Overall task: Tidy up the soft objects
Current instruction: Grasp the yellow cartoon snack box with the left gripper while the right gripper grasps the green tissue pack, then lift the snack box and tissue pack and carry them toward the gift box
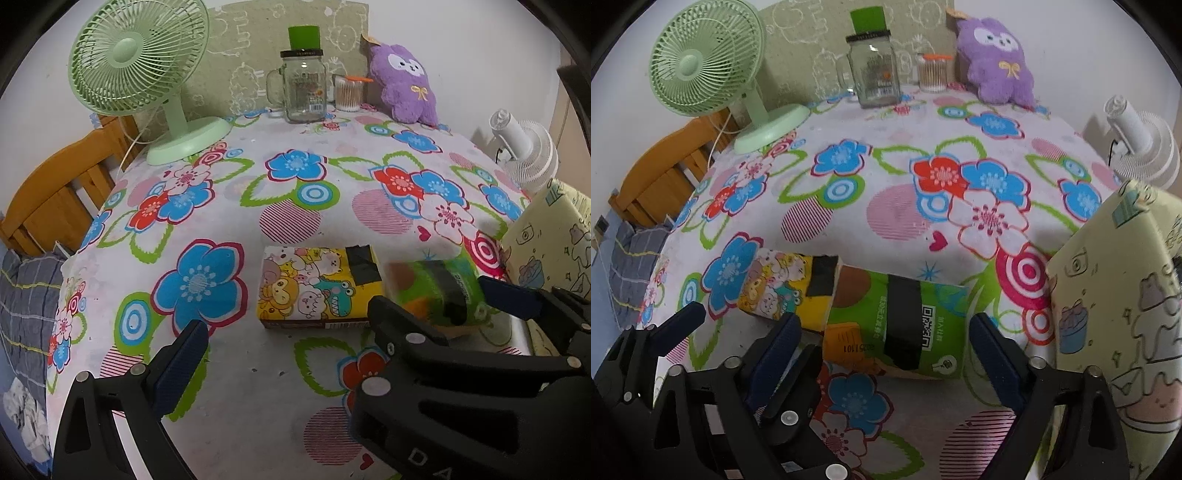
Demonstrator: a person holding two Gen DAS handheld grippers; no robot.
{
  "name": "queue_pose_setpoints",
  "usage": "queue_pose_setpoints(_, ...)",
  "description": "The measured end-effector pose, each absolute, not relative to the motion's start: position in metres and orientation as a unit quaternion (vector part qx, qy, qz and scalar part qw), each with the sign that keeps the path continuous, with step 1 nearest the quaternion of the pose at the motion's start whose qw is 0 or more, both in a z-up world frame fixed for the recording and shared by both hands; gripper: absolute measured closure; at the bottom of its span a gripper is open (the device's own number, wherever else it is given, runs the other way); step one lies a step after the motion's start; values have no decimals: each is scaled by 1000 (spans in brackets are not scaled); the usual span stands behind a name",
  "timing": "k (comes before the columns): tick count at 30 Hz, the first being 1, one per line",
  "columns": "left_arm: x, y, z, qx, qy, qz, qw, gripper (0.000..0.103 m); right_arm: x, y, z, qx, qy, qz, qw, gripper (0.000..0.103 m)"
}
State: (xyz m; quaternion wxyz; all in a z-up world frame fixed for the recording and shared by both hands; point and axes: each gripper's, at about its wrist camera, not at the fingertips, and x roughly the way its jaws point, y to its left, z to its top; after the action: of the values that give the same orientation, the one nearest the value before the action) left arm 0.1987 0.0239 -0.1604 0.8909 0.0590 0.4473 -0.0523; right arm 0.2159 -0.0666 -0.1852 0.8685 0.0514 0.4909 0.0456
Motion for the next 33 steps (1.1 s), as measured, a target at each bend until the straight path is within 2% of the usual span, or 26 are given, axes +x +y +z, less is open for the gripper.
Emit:
queue_pose_setpoints(2,200,23,-162,59,450,-54,890,3,216,-68,-186,51,490,44,869,18)
queue_pose_setpoints(4,200,20,-163,64,450,-50,889,3,216,-69,-184,42,484,35,873,28)
queue_pose_setpoints(6,202,19,-164,64,451,-48,889,3,217,-72,-183,37,485,34,873,31)
queue_pose_setpoints(19,215,16,-174,56,460,-29,885,4,218,-79,-184,33,485,24,873,33)
queue_pose_setpoints(22,216,17,-175,54,459,-34,886,9,217,-80,-184,33,485,23,874,33)
queue_pose_setpoints(25,215,15,-174,48,459,-50,886,20,218,-81,-184,33,485,22,874,33)
queue_pose_setpoints(26,214,15,-174,48,459,-53,885,27,218,-80,-184,33,484,22,874,33)
queue_pose_setpoints(33,208,13,-169,57,449,-50,890,30,216,-78,-181,29,482,21,875,35)
